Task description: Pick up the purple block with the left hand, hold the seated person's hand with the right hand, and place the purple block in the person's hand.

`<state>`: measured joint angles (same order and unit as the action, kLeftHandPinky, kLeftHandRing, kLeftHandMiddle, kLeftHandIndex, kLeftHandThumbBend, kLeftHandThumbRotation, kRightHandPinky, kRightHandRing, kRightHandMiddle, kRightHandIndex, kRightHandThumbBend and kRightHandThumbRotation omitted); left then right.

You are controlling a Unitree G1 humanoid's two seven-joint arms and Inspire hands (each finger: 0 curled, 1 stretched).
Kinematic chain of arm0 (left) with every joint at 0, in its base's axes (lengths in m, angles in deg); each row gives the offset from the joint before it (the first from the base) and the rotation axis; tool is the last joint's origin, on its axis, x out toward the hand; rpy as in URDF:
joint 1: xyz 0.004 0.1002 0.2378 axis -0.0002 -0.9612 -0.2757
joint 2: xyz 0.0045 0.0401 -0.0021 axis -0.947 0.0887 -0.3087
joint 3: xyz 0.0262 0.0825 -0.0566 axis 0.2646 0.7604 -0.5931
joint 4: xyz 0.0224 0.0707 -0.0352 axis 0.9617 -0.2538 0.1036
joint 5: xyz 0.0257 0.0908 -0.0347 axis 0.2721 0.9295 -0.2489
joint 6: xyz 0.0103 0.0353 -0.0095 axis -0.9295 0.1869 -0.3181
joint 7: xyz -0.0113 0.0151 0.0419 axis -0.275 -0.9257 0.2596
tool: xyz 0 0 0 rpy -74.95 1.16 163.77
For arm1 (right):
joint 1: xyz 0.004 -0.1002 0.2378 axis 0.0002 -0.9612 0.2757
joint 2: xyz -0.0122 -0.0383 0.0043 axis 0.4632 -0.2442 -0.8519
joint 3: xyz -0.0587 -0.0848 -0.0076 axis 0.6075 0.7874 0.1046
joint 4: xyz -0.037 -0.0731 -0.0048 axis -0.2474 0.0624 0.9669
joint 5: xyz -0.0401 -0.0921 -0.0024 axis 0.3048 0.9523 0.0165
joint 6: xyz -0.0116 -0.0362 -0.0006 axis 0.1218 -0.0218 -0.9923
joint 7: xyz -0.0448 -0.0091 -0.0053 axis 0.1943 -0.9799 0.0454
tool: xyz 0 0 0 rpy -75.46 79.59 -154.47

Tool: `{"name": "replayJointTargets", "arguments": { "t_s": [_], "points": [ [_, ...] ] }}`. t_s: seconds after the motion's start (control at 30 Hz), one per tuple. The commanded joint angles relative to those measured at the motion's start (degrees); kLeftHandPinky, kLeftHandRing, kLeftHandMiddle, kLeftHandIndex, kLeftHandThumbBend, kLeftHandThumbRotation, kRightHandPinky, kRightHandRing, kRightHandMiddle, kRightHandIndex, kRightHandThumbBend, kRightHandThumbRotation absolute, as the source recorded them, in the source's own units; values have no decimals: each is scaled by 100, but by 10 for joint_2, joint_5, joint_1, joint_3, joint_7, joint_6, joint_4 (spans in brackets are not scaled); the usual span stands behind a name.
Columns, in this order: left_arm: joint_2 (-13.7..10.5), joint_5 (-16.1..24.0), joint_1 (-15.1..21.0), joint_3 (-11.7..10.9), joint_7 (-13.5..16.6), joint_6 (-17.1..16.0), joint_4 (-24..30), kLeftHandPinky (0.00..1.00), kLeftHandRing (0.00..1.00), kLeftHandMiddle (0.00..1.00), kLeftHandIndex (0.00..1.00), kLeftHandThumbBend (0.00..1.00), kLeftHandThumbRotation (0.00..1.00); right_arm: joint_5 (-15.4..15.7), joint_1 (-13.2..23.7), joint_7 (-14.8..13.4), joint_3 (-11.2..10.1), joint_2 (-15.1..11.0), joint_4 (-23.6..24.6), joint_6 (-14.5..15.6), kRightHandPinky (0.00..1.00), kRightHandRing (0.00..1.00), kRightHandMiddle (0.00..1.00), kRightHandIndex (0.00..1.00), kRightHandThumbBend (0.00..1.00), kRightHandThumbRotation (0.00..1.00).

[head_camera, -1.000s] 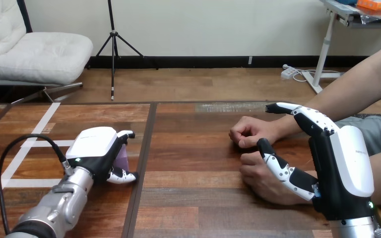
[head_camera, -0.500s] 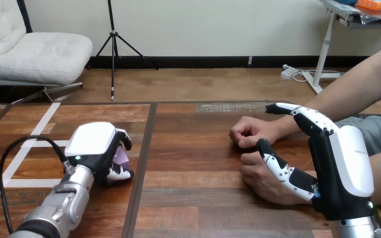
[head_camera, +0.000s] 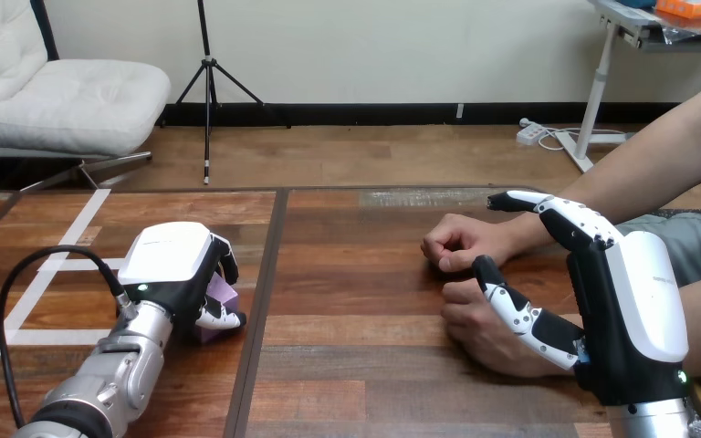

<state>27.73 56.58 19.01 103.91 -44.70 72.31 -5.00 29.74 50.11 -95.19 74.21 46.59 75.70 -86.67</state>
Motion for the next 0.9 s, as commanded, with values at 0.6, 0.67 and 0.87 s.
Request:
{"name": "replayJointTargets", "arguments": {
  "t_s": [0.6, 0.67, 0.87],
  "points": [
    [0, -13, 25, -6, 6, -21, -11, 41, 46, 51, 52, 50, 0, 5, 10, 4, -12, -10, 34, 3, 78, 77, 73, 71, 39, 38],
    [0, -15, 24, -8, 8, -24, -11, 40, 45, 50, 52, 51, 0, 4, 10, 6, -12, -9, 35, 4, 78, 77, 73, 71, 39, 38],
    [1, -22, 21, -15, 21, -33, -12, 39, 44, 49, 51, 52, 0, 3, 10, 7, -14, -9, 34, 2, 79, 77, 74, 71, 39, 37]
  ]
}}
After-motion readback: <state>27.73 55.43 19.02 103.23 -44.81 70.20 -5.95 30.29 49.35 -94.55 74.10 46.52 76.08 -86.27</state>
